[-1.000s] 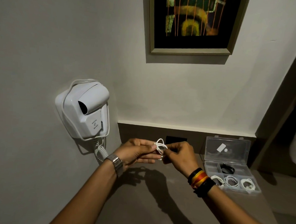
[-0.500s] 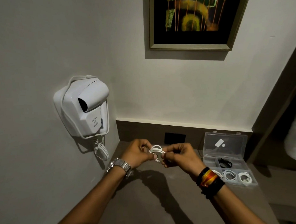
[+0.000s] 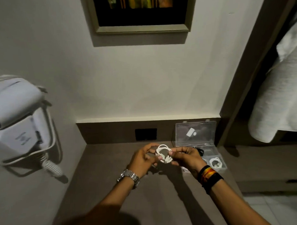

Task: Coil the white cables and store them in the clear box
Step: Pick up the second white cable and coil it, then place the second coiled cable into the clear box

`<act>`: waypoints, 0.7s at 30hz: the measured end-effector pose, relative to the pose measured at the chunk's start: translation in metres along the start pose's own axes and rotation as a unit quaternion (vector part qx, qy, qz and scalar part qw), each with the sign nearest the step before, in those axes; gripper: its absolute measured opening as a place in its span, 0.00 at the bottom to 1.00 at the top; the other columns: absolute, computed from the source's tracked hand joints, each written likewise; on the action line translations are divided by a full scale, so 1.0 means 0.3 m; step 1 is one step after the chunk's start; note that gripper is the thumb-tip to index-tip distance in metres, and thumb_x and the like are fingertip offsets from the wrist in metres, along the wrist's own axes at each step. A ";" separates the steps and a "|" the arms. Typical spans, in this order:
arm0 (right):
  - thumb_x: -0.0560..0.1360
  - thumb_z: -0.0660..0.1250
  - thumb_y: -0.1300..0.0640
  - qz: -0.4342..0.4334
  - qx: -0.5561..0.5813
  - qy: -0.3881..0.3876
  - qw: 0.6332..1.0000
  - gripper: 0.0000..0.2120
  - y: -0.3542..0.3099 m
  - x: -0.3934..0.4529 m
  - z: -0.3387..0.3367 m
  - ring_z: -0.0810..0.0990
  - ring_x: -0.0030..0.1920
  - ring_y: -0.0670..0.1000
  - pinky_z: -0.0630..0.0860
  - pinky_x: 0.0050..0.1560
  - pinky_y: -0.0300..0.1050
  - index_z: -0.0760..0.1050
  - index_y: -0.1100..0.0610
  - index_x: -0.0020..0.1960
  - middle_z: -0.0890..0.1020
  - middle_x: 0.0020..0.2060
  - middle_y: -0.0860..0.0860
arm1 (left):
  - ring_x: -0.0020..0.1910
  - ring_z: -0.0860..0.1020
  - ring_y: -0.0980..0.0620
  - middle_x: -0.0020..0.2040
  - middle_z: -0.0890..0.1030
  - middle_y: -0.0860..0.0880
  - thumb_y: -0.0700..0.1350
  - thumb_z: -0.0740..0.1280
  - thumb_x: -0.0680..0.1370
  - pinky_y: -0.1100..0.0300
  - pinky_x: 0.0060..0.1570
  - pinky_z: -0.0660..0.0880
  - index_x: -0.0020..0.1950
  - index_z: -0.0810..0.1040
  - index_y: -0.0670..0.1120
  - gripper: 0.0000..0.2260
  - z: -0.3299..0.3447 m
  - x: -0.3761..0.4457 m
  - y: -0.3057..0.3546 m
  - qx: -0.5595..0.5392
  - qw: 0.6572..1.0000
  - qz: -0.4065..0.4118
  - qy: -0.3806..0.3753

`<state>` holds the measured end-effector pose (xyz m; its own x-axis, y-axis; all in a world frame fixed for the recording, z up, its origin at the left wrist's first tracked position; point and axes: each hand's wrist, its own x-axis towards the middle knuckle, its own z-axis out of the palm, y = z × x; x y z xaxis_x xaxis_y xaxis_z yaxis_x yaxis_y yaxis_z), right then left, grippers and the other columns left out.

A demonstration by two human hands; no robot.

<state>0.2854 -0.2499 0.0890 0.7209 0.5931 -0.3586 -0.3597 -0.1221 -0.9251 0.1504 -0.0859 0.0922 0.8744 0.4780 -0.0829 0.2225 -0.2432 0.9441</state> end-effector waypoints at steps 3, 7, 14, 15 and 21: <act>0.72 0.76 0.68 0.017 0.001 0.027 0.999 0.11 0.000 0.106 -0.145 0.88 0.35 0.53 0.85 0.35 0.41 0.82 0.72 0.52 0.88 0.40 0.62 | 0.44 0.88 0.45 0.55 0.87 0.52 0.48 0.75 0.73 0.41 0.45 0.85 0.63 0.80 0.62 0.20 0.132 0.120 -0.007 0.014 1.000 -0.002 -0.022; 0.71 0.77 0.68 0.038 -0.061 0.060 0.996 0.11 0.019 0.275 -0.308 0.85 0.34 0.55 0.83 0.31 0.41 0.83 0.73 0.51 0.86 0.42 0.67 | 0.51 0.85 0.50 0.56 0.85 0.58 0.56 0.72 0.71 0.45 0.50 0.84 0.60 0.79 0.69 0.18 0.297 0.295 -0.087 0.078 0.997 -0.009 -0.016; 0.72 0.76 0.68 0.075 -0.176 0.100 0.976 0.04 0.117 0.455 -0.385 0.82 0.26 0.53 0.81 0.31 0.45 0.84 0.63 0.39 0.85 0.35 0.63 | 0.52 0.83 0.47 0.55 0.84 0.52 0.49 0.69 0.74 0.52 0.54 0.82 0.58 0.82 0.64 0.15 0.476 0.429 -0.211 0.167 0.984 -0.059 0.033; 0.73 0.75 0.68 0.074 -0.194 0.108 0.972 0.05 0.118 0.466 -0.386 0.81 0.27 0.54 0.82 0.32 0.47 0.83 0.62 0.39 0.85 0.35 0.61 | 0.52 0.83 0.46 0.55 0.85 0.48 0.45 0.68 0.75 0.53 0.54 0.81 0.57 0.85 0.58 0.14 0.482 0.423 -0.170 0.183 0.981 -0.051 0.038; 0.75 0.73 0.64 0.044 -0.370 0.051 0.927 0.05 0.131 0.528 -0.388 0.87 0.40 0.57 0.86 0.48 0.55 0.86 0.59 0.41 0.88 0.41 0.57 | 0.54 0.83 0.44 0.55 0.85 0.46 0.46 0.66 0.76 0.54 0.53 0.80 0.56 0.83 0.48 0.11 0.501 0.438 -0.199 0.209 0.970 -0.121 0.020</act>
<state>0.4544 -0.2534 -0.0188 0.7743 0.4802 -0.4121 0.0570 -0.7016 -0.7103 0.3170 -0.1353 -0.0230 0.7588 0.5946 -0.2657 0.5825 -0.4372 0.6852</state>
